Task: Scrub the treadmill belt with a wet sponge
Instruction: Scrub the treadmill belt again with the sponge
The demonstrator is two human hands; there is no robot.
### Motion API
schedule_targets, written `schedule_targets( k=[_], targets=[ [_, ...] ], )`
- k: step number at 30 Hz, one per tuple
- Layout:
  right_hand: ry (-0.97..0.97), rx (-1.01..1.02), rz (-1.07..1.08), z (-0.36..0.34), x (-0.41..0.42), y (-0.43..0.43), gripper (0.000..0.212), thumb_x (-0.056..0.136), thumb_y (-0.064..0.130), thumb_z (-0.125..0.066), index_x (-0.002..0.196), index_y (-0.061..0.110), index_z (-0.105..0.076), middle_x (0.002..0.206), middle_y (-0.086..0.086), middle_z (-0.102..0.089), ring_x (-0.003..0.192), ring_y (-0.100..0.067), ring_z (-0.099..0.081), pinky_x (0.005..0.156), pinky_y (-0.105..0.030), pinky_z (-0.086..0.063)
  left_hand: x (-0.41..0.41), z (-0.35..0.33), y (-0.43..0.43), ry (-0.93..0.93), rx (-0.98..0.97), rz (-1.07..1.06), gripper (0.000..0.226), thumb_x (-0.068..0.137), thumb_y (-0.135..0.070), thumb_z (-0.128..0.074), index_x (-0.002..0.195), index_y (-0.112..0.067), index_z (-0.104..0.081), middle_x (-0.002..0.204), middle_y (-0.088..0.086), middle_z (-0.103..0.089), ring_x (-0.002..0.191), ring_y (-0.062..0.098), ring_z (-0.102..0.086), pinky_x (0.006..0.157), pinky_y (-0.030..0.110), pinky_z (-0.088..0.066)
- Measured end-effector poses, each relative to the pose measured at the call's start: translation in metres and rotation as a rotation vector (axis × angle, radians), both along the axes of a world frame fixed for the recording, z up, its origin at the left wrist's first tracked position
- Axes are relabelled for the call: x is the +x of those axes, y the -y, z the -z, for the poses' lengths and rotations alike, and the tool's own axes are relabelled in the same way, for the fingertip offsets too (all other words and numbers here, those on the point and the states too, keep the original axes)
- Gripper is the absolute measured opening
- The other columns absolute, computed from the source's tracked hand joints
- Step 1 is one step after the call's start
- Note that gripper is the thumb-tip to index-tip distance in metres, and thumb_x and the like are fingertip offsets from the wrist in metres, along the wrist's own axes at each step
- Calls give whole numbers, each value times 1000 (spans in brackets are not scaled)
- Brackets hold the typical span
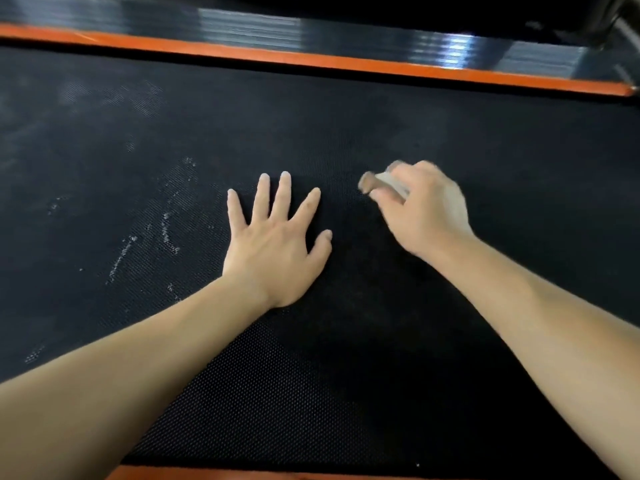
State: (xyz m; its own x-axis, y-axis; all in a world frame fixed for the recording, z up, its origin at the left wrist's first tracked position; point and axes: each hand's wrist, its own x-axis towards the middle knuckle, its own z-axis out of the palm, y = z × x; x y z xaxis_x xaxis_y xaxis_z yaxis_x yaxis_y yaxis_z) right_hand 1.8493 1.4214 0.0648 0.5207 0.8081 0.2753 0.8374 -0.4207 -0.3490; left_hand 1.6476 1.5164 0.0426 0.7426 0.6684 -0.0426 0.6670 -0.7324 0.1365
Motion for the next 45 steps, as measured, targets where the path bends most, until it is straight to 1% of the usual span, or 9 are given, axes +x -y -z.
schedule_targets(
  k=[4,9,14,20,24,29,35,40,45],
  targets=[
    [44,-31,-268,-4,-6,12,27,92,44,-62,98,19,-67,80,5,-49,67,-17,-49,69,-35,-41,0,0,-3,-6,-1,-2,73,94,-69,-9,162,-40,-7,172,6,5,157,31,14,122,65,8],
    [-45,-5,158,-9,38,-30,30,95,46,-55,99,19,-67,90,-2,-57,84,-28,-60,76,-43,-49,1,-3,-2,-30,-12,5,73,94,-68,-7,162,-41,-3,172,7,7,157,33,14,121,66,7],
    [37,-54,-305,-5,4,1,35,92,50,-55,107,22,-69,83,4,-53,71,-18,-50,74,-38,-44,3,-9,0,-68,-31,3,71,95,-67,-8,161,-43,-1,172,6,9,156,33,16,119,69,7],
    [52,-27,59,-4,38,-22,32,96,48,-53,104,21,-68,93,-3,-62,85,-27,-60,82,-41,-43,43,-22,-3,68,-201,-220,50,101,-59,-29,145,-36,-34,162,8,-15,156,35,8,114,77,8],
    [26,-45,-244,-5,28,-9,26,95,45,-61,106,23,-70,85,3,-54,73,-18,-51,71,-34,-37,54,-10,2,4,-90,-205,61,100,-62,-23,157,-40,-17,171,8,0,154,42,16,115,74,11],
    [57,-40,123,-11,77,-47,32,96,48,-55,102,19,-67,92,-5,-59,86,-30,-60,81,-43,-48,53,-7,0,-5,-60,-199,68,98,-68,-16,161,-43,-6,172,3,7,155,39,19,116,72,12],
    [9,-37,-270,-8,58,-37,21,94,43,-64,95,24,-70,83,-1,-56,72,-24,-55,69,-35,-40,54,-5,1,15,-29,-204,70,97,-70,-16,161,-43,-9,172,4,4,155,38,16,117,72,11],
    [52,-41,99,-16,100,-73,31,94,47,-56,102,20,-68,98,-8,-65,92,-33,-62,84,-44,-47,53,-4,0,15,-23,-200,70,97,-70,-15,161,-43,-9,172,4,3,156,39,15,117,72,9],
    [47,-23,-297,-2,61,-48,25,93,43,-64,97,19,-69,82,0,-53,69,-22,-50,69,-36,-39,54,-4,0,24,-14,-199,70,97,-70,-15,161,-42,-9,172,4,3,155,39,15,117,72,10]
  ],
)
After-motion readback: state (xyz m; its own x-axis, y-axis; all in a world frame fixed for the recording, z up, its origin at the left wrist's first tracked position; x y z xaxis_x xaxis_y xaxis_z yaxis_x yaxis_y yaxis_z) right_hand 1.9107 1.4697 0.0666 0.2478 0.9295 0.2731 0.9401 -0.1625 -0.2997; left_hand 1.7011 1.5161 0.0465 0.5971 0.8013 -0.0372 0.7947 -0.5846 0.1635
